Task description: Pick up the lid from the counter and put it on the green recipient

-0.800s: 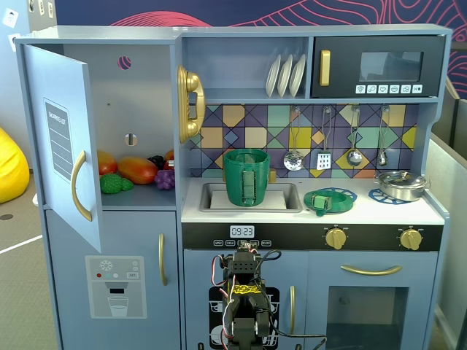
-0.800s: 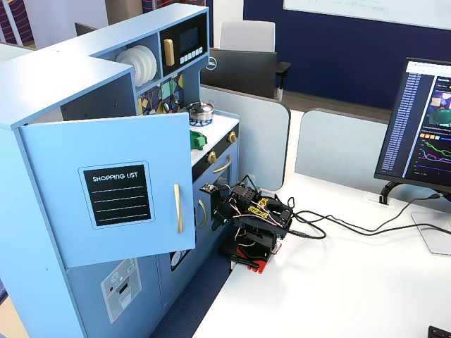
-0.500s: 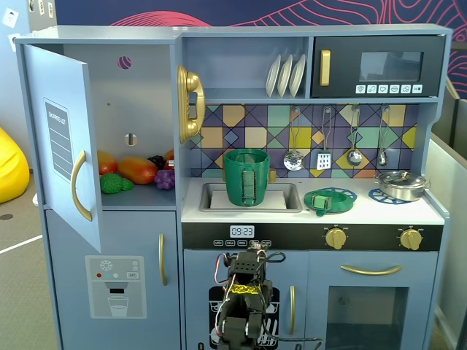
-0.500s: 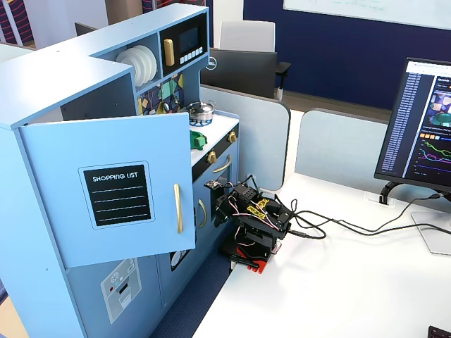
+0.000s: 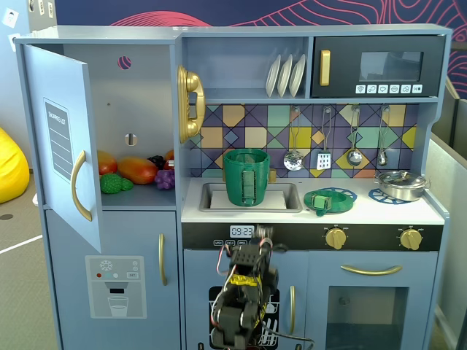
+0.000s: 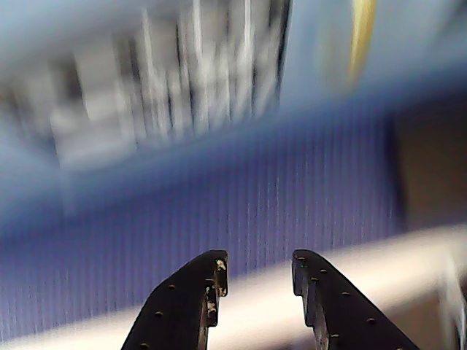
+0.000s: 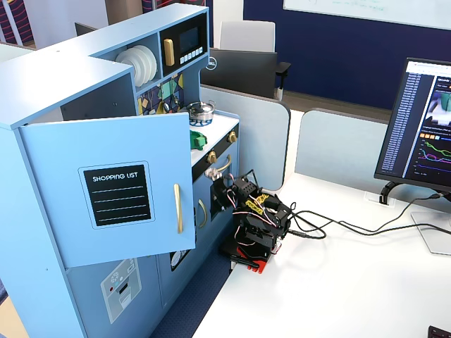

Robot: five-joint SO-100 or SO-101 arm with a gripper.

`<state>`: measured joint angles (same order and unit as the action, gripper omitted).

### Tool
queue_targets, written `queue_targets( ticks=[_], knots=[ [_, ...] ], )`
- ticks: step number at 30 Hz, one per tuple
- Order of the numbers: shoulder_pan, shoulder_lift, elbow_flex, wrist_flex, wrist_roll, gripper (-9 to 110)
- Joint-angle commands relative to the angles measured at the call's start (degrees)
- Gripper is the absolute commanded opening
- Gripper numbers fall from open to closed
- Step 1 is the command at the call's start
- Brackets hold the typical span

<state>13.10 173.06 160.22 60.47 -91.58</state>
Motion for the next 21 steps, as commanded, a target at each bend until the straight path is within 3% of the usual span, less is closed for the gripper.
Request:
queue_targets(
  ticks=[1, 11, 16, 21],
  knots=[
    [5.36, -7.65, -15.56, -10.37, -0.62, 0],
    [16.61, -12.92, -15.64, -48.96, -11.69, 0],
    [20.13, -15.47, -13.45, -57.30, -11.78, 1],
    [22.15, -16.87, -11.69, -62.84, -4.22, 26]
  ],
)
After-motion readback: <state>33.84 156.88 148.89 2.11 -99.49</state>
